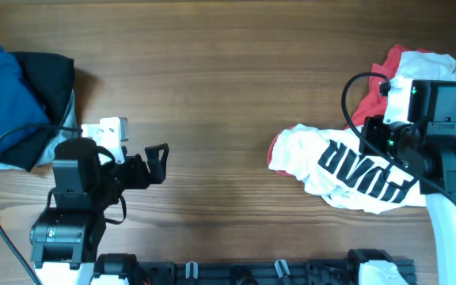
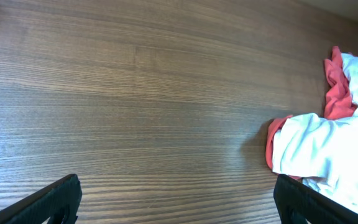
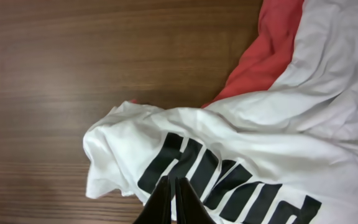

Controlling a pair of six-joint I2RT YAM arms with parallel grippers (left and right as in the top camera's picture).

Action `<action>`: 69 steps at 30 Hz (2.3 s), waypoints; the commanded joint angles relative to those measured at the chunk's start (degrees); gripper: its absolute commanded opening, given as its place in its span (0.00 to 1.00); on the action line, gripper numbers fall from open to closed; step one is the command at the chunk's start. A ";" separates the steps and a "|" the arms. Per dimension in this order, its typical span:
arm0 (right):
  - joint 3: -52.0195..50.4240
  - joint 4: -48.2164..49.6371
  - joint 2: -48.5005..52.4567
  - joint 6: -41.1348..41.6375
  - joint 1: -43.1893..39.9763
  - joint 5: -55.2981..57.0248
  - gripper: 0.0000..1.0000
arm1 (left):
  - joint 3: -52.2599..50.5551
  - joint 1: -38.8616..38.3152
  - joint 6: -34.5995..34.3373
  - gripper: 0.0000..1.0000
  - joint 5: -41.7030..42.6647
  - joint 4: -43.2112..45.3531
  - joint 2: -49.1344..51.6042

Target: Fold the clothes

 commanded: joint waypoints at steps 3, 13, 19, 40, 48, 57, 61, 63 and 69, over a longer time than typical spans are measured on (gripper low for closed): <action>0.48 0.33 0.48 -0.90 0.24 -0.66 0.24 | 1.25 -0.44 0.28 1.00 9.40 3.13 0.17; 0.46 -3.30 0.48 18.93 -1.03 19.32 0.80 | 6.16 -25.31 -5.03 1.00 6.54 23.85 29.40; 0.48 -7.34 0.48 23.56 -7.10 21.18 0.82 | 12.09 -33.33 -2.49 1.00 6.23 34.23 44.85; 0.46 -9.31 0.48 21.55 -10.71 20.00 0.79 | 12.22 -45.09 -2.51 0.81 1.88 49.51 58.80; 0.46 -9.35 0.48 21.57 -10.71 19.67 0.76 | 12.22 -46.16 -2.51 0.08 1.51 51.82 59.93; 0.46 -9.33 0.48 21.57 -10.71 19.67 0.75 | 13.68 -45.48 -2.54 0.04 1.29 52.24 47.04; 0.46 -9.35 0.48 21.53 -10.71 19.69 0.75 | 13.68 -44.35 -2.62 0.04 -0.04 50.07 36.30; 0.46 -9.31 0.48 21.51 -10.71 19.69 0.75 | 13.68 -42.27 -4.28 0.04 -0.98 48.09 28.74; 0.46 -7.61 0.50 16.48 -10.71 18.93 0.75 | 13.66 -25.44 -4.07 0.04 -26.10 28.13 7.37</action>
